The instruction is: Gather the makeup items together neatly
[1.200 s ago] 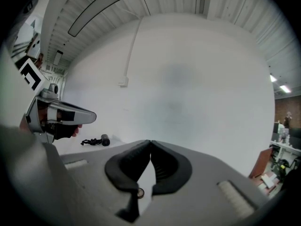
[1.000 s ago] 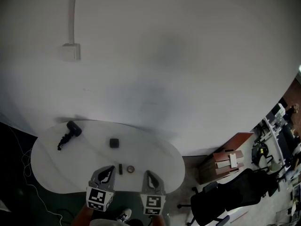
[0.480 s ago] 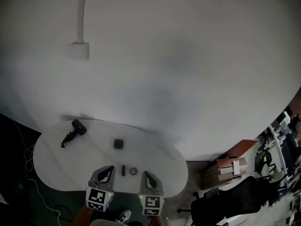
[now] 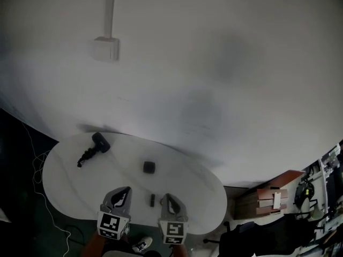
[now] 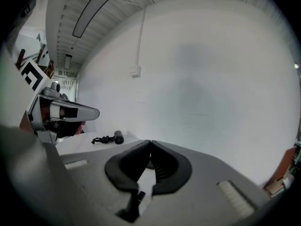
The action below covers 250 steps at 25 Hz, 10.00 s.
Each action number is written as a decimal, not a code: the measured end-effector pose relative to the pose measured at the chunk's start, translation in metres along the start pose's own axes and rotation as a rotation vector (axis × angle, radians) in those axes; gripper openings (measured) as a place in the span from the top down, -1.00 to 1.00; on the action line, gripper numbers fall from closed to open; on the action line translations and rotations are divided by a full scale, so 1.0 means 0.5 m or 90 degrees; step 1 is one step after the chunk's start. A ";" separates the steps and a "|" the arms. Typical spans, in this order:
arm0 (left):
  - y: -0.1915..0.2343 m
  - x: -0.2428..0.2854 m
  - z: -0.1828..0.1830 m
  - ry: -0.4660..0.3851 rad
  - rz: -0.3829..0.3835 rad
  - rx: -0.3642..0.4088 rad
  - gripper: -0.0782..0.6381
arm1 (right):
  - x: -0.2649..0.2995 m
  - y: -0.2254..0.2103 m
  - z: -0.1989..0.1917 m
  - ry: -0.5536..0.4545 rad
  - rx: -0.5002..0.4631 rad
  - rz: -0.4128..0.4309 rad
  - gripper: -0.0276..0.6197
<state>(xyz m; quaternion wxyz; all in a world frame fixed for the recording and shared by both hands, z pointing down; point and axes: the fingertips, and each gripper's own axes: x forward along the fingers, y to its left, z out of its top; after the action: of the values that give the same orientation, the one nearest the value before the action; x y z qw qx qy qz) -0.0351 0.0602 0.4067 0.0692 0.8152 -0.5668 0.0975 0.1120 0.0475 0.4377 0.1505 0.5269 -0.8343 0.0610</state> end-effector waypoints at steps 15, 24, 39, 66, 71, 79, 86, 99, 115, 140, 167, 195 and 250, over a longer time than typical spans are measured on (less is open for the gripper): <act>0.144 0.197 -0.121 0.101 -0.062 -0.019 0.75 | 0.264 0.012 -0.076 0.104 0.044 -0.017 0.90; 0.177 0.278 -0.190 0.151 -0.096 -0.037 0.75 | 0.371 0.033 -0.142 0.177 0.060 0.003 0.44; 0.235 0.338 -0.292 0.219 -0.121 -0.058 0.75 | 0.499 0.055 -0.294 0.312 0.105 -0.009 -0.13; 0.247 0.356 -0.331 0.240 -0.131 -0.076 0.75 | 0.532 0.046 -0.347 0.360 0.096 -0.022 -0.12; 0.252 0.355 -0.330 0.235 -0.123 -0.081 0.75 | 0.533 0.049 -0.345 0.362 0.092 -0.010 -0.11; 0.248 0.347 -0.310 0.222 -0.117 -0.075 0.75 | 0.523 0.047 -0.321 0.348 0.090 -0.002 -0.11; 0.227 0.330 -0.272 0.196 -0.116 -0.060 0.75 | 0.491 0.029 -0.271 0.312 0.088 -0.011 -0.11; 0.134 0.279 -0.189 0.138 -0.134 -0.029 0.75 | 0.362 -0.030 -0.183 0.246 0.075 -0.052 -0.11; -0.058 0.247 -0.142 0.106 -0.197 0.005 0.75 | 0.145 -0.142 -0.178 0.218 0.089 -0.118 -0.11; -0.208 0.180 -0.290 0.180 -0.196 0.027 0.75 | 0.021 -0.178 -0.417 0.281 0.137 -0.103 -0.11; -0.204 0.164 -0.387 0.230 -0.189 0.022 0.75 | 0.041 -0.171 -0.528 0.312 0.159 -0.096 -0.11; -0.199 0.134 -0.312 0.184 -0.180 0.030 0.75 | 0.000 -0.177 -0.453 0.266 0.192 -0.103 -0.14; -0.162 -0.138 0.011 -0.042 0.000 0.051 0.75 | -0.205 -0.011 0.015 -0.041 -0.010 -0.027 0.90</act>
<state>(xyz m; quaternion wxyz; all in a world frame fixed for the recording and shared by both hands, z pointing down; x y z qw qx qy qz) 0.0177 0.1499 0.3850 0.0181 0.8200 -0.5644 0.0933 0.1564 0.1315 0.3980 0.1293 0.5448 -0.8278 0.0345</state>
